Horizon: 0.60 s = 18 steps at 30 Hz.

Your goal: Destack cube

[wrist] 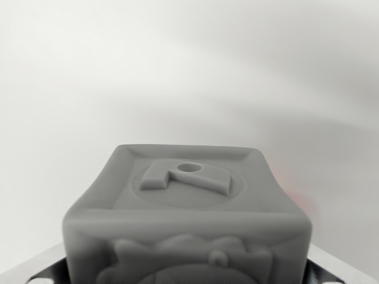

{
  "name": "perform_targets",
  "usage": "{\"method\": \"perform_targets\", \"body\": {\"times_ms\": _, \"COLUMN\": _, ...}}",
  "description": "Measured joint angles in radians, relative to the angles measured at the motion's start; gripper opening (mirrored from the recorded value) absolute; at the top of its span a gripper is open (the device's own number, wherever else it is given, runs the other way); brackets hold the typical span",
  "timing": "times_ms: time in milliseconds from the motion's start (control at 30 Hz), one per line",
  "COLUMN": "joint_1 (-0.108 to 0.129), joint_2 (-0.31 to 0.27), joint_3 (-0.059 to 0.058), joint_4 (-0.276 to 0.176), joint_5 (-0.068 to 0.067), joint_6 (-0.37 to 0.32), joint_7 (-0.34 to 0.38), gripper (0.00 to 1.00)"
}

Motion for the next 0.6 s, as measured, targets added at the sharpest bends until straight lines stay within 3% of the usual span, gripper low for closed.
{"method": "perform_targets", "body": {"times_ms": 600, "joint_1": 0.040, "joint_2": 0.089, "joint_3": 0.000, "joint_4": 0.074, "joint_5": 0.000, "joint_6": 0.015, "joint_7": 0.091, "gripper": 0.00}}
